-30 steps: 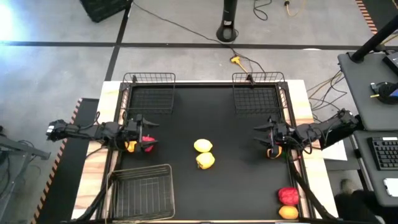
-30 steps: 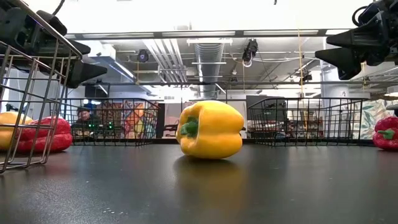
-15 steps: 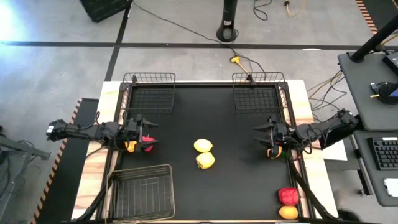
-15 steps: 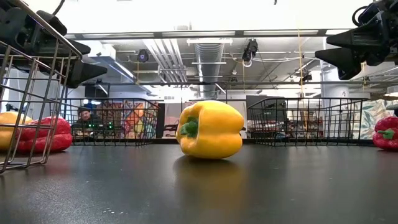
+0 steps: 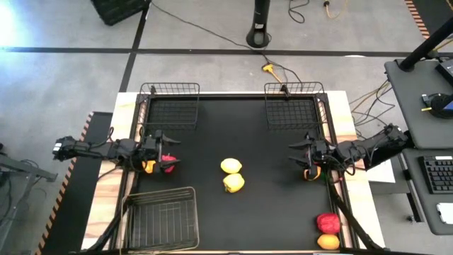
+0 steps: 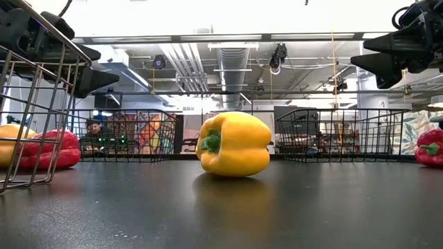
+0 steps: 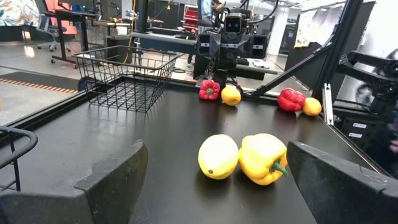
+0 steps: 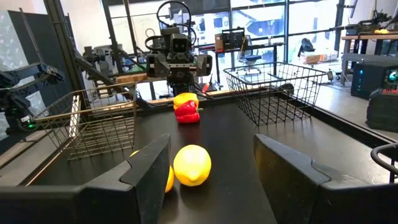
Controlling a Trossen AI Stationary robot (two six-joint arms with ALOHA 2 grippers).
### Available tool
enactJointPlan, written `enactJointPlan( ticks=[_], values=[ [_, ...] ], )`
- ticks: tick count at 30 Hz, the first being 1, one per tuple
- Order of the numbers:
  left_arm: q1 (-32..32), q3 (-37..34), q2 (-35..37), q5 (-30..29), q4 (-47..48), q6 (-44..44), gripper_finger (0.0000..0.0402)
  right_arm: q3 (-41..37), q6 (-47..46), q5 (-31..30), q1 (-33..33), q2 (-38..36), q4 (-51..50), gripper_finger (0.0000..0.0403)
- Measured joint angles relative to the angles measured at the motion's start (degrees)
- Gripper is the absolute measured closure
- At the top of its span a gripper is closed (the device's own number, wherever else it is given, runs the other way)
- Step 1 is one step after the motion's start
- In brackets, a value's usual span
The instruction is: Sort produce into baskets
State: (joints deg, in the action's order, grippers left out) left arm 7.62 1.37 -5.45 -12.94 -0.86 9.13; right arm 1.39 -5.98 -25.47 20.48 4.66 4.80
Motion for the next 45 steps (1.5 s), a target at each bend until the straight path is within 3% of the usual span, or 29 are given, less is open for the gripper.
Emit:
enactJointPlan(
  ticks=[8, 16, 23, 33, 45],
  values=[
    [0.01, 0.01, 0.01, 0.01, 0.0, 0.0, 0.0038, 0.02, -0.65, 0.0, 0.0, 0.0, 0.18, 0.0184],
    [0.0, 0.01, 0.0, 0.01, 0.0, -0.01, 0.0038, 0.02, -21.55, -1.54, -0.17, 0.44, 7.64, 0.0184],
    [0.01, 0.01, 0.02, 0.0, -0.02, 0.0, 0.0038, 0.02, -27.09, 6.81, 0.03, 5.42, 17.51, 0.0184],
    [0.01, 0.0, 0.02, 0.01, -0.02, -0.01, 0.0038, 1.54, -20.96, 7.51, 3.63, 22.66, 29.11, 0.0184],
    [0.0, 0.01, 0.02, 0.01, -0.02, -0.01, 0.0038, 13.79, -9.01, 7.53, 3.65, 42.94, 22.33, 0.0184]
  ],
)
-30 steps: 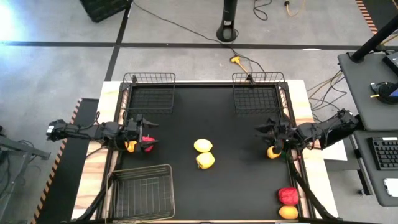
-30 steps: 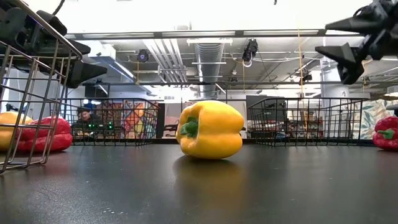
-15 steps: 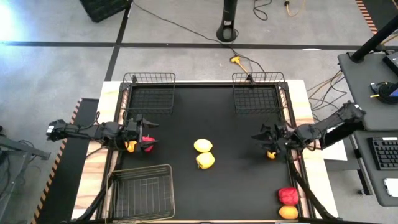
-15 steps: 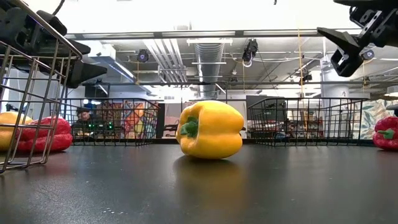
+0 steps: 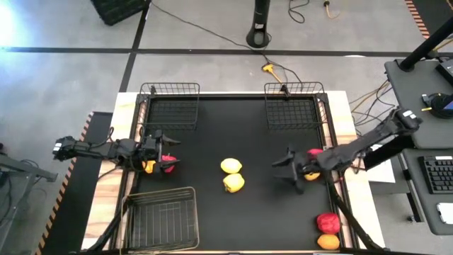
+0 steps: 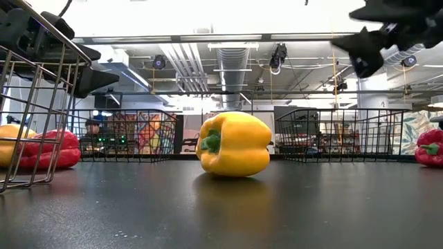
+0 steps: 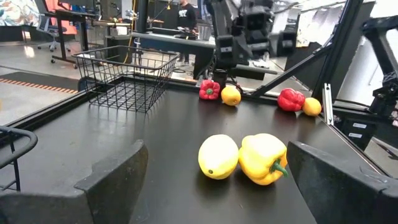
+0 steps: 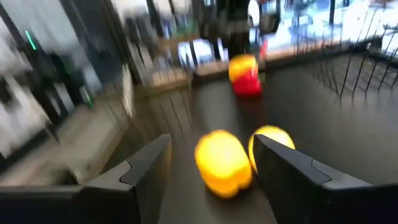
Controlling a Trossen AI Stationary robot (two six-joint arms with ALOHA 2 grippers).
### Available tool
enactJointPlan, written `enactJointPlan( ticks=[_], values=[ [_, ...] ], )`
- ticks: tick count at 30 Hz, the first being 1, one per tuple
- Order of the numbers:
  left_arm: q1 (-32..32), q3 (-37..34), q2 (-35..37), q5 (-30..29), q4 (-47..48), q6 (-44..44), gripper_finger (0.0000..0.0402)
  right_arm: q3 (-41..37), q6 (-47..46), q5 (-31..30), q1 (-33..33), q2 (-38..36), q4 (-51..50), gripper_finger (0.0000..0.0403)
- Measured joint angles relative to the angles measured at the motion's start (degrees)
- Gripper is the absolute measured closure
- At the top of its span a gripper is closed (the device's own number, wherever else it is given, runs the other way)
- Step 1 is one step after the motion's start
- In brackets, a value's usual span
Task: Sort produce into baskets
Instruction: Put the right yellow bell pepper into the right black wire basket
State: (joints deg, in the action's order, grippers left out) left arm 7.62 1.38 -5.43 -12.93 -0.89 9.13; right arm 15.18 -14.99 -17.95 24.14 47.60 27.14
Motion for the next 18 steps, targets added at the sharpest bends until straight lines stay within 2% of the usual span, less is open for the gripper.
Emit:
enactJointPlan(
  ticks=[5, 8, 18],
  values=[
    [0.02, -0.01, 0.0, -0.02, 0.0, 0.02, 0.0038, 10.72, 6.26, 0.44, -0.2, 10.8, -10.76, 0.0183],
    [0.01, 0.0, -0.01, 0.0, -0.07, 0.0, 0.0038, 18.18, 9.39, 0.45, -1.09, 18.1, -17.81, 0.0165],
    [0.0, -0.01, 0.0, -0.02, -0.17, 0.0, 0.0038, 45.5, 19.1, 0.51, -7.75, 40.35, -43.67, 0.0018]
  ],
)
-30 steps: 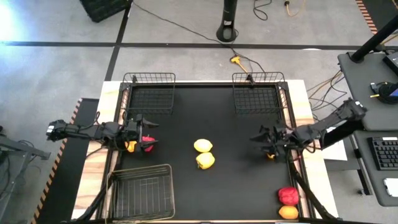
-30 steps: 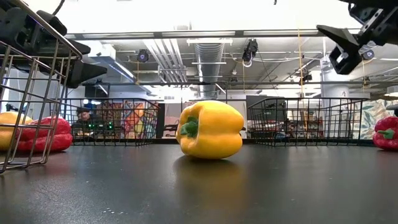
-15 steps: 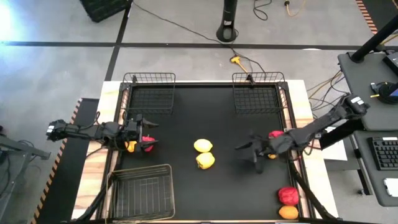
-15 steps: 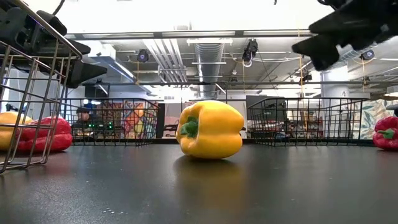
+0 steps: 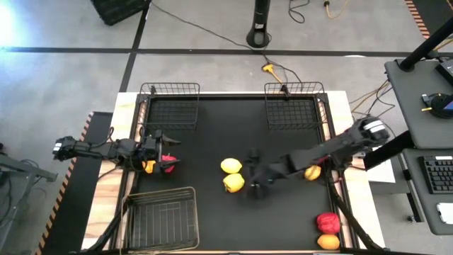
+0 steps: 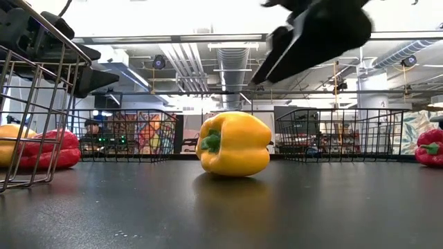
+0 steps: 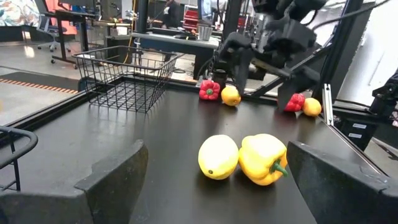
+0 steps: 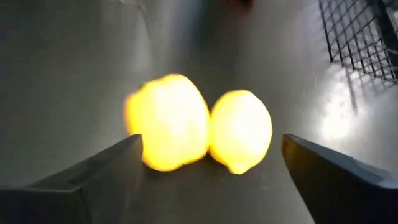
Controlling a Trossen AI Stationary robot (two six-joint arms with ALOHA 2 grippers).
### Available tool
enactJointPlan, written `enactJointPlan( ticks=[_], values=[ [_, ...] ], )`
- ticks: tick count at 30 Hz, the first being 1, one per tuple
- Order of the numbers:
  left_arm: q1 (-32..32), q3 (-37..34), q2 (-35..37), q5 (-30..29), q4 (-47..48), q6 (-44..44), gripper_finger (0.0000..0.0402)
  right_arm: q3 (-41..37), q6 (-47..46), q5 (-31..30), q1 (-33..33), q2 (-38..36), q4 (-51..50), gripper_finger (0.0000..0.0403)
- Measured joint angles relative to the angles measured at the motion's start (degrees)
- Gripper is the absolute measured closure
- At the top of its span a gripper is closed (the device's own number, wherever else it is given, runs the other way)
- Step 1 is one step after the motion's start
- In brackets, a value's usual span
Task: Sort produce into baskets
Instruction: Put the right yellow bell pepper into the right black wire basket
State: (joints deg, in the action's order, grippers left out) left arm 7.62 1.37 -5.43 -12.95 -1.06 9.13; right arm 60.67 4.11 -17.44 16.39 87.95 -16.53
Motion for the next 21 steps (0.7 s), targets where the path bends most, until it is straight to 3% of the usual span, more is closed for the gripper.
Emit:
enactJointPlan(
  ticks=[4, 10, 21],
  values=[
    [0.01, 0.0, 0.0, 0.01, -0.02, 0.01, 0.0038, 10.06, 2.2, 6.01, -1.48, 7.81, -11.91, 0.0007],
    [0.0, 0.0, 0.0, 0.0, -0.07, 0.0, 0.0038, 19.44, 8.35, 14.55, -2.48, 15.84, -17.04, 0.0007],
    [0.02, 0.0, -0.01, 0.0, -0.18, 0.0, 0.0038, 26.05, 15.75, 17.4, -4.74, 22.78, -21.2, 0.0007]
  ],
)
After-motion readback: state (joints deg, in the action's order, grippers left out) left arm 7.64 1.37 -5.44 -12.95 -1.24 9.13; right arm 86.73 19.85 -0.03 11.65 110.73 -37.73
